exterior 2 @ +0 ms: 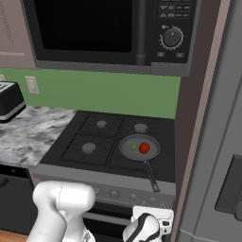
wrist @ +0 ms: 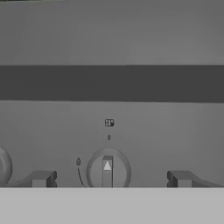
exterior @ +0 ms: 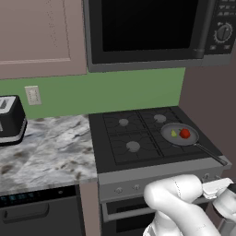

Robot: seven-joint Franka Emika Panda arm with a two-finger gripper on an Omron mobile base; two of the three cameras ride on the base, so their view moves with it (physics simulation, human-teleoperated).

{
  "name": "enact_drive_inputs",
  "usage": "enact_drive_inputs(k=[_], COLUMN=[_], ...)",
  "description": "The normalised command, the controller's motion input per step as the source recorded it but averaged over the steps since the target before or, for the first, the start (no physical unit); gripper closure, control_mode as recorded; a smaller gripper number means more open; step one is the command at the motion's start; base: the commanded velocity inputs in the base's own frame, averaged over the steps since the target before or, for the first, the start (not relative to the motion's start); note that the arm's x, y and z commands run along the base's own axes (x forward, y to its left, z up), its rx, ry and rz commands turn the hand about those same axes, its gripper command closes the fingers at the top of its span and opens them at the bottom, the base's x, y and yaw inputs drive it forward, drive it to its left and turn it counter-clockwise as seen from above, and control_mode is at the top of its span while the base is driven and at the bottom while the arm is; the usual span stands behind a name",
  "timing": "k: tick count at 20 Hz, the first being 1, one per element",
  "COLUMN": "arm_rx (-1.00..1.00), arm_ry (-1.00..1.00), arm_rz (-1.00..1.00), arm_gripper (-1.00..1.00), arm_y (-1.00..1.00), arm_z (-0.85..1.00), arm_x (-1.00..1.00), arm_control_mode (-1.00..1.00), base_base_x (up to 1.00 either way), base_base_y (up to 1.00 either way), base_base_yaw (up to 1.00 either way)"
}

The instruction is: Put the lemon wedge and bell pepper in the pan. Then turn on the front right burner and set the heat to medium.

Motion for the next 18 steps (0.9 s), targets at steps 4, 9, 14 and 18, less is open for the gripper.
enact_drive_inputs(k=[4,9,14,18], arm_rx=[0.00,0.00,0.00,0.00], arm_ry=[0.00,0.00,0.00,0.00], arm_rz=[0.00,0.00,0.00,0.00], arm_gripper=[-1.00,-1.00,-1.00,-1.00], arm_y=[0.00,0.00,0.00,0.00], arm_z=[0.00,0.00,0.00,0.00], arm_x=[0.18,0.16,0.20,0.14], arm_control_mode=[-1.00,-1.00,-1.00,-1.00], base_base_x=[0.00,0.00,0.00,0.00], base_base_y=[0.00,0.00,0.00,0.00], base_base_yaw=[0.00,0.00,0.00,0.00])
